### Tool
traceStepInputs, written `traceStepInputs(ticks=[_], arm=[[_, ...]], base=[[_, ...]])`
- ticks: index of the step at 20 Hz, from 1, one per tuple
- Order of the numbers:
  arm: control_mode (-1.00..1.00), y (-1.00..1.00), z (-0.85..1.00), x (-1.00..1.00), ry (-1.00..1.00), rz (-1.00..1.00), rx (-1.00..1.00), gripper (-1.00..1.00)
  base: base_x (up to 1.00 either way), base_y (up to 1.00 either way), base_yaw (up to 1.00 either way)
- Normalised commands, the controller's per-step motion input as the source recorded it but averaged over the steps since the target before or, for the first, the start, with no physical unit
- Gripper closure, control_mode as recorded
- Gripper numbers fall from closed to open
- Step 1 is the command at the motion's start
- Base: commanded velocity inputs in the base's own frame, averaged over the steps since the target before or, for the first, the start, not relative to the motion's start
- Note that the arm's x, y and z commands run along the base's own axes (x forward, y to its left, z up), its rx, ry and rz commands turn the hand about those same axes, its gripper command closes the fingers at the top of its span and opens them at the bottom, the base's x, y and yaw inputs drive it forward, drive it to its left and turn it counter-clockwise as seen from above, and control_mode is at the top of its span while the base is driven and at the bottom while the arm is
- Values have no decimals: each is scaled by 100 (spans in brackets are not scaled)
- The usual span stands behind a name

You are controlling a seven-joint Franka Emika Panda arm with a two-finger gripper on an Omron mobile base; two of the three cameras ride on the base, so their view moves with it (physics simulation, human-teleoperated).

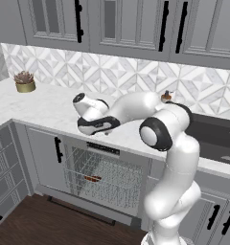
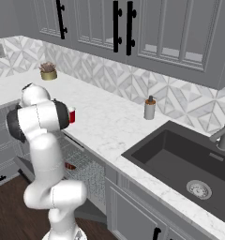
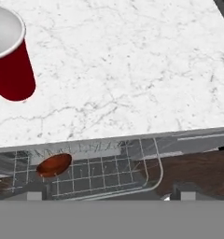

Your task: Pick up the cup and bowl from the counter, place them in the dishwasher, and close the dishwasher door.

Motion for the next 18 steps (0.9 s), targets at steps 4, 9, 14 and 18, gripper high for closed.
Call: traceStepInputs(ticks=[4, 9, 14, 18], arm=[[-100, -26, 85, 66, 28, 16, 13, -100], [-100, -12, 14, 58, 13, -2, 30, -100], [-100, 20, -21, 34, -11, -25, 7, -100], [-100, 24, -7, 35, -1, -16, 0, -100]], base=[[0, 0, 0], [0, 0, 0], [0, 0, 0], [0, 0, 0]])
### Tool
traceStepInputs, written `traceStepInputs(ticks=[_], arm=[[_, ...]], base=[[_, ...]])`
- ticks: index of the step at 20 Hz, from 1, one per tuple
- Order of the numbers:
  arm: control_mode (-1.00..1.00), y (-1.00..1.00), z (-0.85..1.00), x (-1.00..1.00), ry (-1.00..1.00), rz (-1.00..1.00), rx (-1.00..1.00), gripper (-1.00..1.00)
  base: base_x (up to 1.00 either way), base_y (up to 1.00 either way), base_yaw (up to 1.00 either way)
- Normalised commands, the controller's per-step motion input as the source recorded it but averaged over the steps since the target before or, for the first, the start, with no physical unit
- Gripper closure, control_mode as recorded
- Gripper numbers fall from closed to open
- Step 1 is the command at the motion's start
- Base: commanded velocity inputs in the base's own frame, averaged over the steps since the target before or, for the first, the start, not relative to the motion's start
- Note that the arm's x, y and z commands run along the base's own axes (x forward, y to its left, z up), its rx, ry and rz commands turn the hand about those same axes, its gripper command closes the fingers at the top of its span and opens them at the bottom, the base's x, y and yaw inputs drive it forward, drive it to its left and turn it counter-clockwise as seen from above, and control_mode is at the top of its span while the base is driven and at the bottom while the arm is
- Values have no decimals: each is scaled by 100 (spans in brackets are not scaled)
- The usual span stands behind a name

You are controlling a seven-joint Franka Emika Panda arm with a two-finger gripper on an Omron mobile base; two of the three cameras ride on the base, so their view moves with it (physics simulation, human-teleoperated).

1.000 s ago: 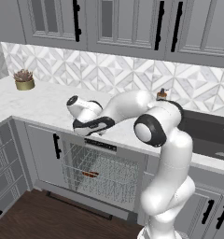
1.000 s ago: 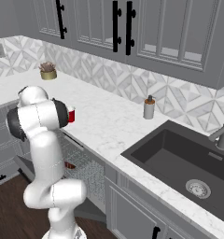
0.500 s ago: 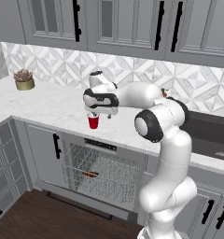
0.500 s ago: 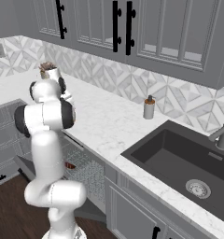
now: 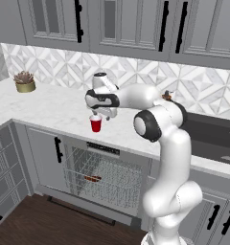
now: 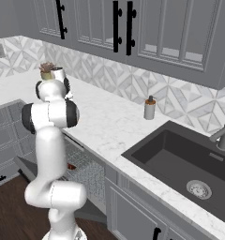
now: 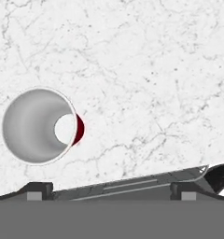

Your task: Pick up the cup and bowl from the counter, place them in the dishwasher, and close the dishwasher door.

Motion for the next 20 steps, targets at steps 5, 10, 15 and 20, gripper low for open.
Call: traceStepInputs(ticks=[5, 10, 15, 20], arm=[[-100, -1, 0, 51, 2, -1, 1, -100], [-100, -18, -10, 25, 1, 0, 1, -100], [-100, -1, -22, 40, 6, 9, 16, -100], [-100, -9, -31, 19, 0, 0, 14, -100]], base=[[0, 0, 0], [0, 0, 0], [0, 0, 0], [0, 0, 0]])
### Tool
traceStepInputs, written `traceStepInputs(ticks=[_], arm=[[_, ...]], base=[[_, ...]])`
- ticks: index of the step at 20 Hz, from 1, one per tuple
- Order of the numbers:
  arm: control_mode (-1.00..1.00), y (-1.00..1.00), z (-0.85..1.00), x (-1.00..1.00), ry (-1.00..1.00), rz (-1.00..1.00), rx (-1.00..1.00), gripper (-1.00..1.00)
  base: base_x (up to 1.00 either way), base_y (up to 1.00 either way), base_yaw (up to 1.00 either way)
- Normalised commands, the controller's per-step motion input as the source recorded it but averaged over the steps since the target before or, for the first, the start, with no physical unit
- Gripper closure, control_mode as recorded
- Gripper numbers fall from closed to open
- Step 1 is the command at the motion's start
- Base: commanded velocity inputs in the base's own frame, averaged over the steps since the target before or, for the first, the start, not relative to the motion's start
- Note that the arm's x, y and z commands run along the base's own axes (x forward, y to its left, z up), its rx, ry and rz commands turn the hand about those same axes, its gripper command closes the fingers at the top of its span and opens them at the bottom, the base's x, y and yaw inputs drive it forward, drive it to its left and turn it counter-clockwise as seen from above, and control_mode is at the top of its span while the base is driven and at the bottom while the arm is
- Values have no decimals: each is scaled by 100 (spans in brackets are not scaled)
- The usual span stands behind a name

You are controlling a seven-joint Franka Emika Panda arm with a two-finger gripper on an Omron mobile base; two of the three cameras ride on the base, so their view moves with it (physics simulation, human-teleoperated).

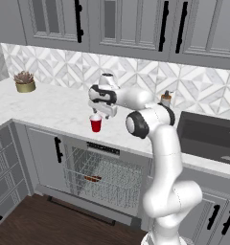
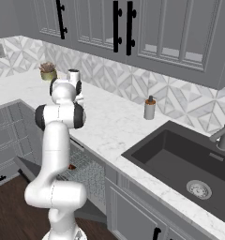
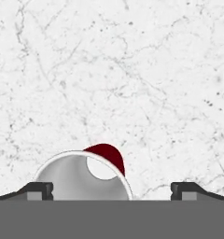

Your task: Pick up the cup and bowl from the counter, place them in the dishwasher, and close the dishwasher door.

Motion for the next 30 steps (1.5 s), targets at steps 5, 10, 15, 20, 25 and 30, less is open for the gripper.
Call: traceStepInputs(ticks=[5, 10, 15, 20, 25, 30], arm=[[-100, 0, -23, 4, 0, 0, 2, -100], [-100, 0, -35, -29, 0, 0, 0, -100], [-100, 7, -41, -26, 0, 0, 0, -100], [-100, 15, -23, -11, 2, 0, 0, -100], [-100, 20, -19, -4, 3, 0, 0, 100], [-100, 1, 0, 0, 0, 0, 0, 100]], base=[[0, 0, 0], [0, 0, 0], [0, 0, 0], [0, 0, 0], [0, 0, 0], [0, 0, 0]])
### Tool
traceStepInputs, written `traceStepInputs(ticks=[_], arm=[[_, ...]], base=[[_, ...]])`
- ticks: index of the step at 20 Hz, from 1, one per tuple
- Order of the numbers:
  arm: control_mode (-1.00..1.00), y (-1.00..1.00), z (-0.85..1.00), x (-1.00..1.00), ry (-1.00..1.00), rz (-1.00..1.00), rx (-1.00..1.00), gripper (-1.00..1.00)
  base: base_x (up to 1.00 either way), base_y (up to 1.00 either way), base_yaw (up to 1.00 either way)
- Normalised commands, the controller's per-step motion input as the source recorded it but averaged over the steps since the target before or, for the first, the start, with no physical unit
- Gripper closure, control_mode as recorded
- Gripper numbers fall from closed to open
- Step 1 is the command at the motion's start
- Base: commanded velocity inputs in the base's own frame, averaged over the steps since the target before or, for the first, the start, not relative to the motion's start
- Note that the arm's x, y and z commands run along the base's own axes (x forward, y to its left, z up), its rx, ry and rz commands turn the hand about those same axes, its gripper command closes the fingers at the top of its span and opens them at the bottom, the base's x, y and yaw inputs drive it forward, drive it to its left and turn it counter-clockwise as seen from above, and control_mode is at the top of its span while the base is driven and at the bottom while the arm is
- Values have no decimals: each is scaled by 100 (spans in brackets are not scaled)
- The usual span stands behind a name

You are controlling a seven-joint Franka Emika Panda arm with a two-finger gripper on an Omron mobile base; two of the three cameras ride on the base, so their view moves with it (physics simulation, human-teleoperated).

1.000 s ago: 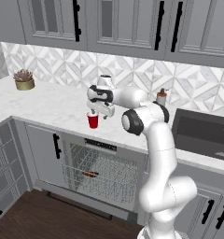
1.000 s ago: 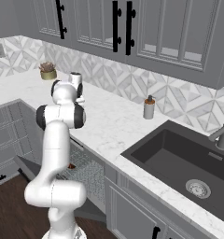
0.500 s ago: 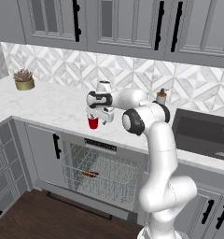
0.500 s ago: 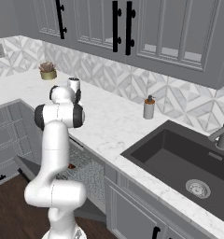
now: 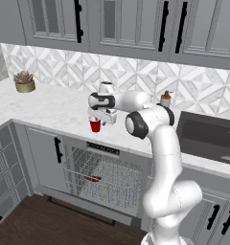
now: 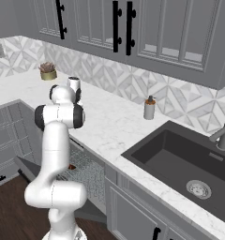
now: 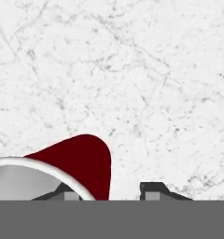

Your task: Pick up the cup and bowl from the counter, place them in the dishwasher, and close the dishwasher door.

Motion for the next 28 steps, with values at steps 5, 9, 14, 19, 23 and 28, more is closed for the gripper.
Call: traceStepInputs(ticks=[5, 9, 14, 19, 23, 28], arm=[[-100, 19, 0, -17, -1, -4, -1, 100], [-100, 29, 13, -72, -12, -18, -10, 100], [-100, 29, 30, -95, -20, -36, -12, 100], [-100, 54, -4, -100, -11, -13, -32, 100], [-100, 17, 15, -100, -9, -1, -30, 100], [-100, 32, -9, -99, -7, 6, -16, 100]], base=[[0, 0, 0], [0, 0, 0], [0, 0, 0], [0, 0, 0], [0, 0, 0], [0, 0, 0]])
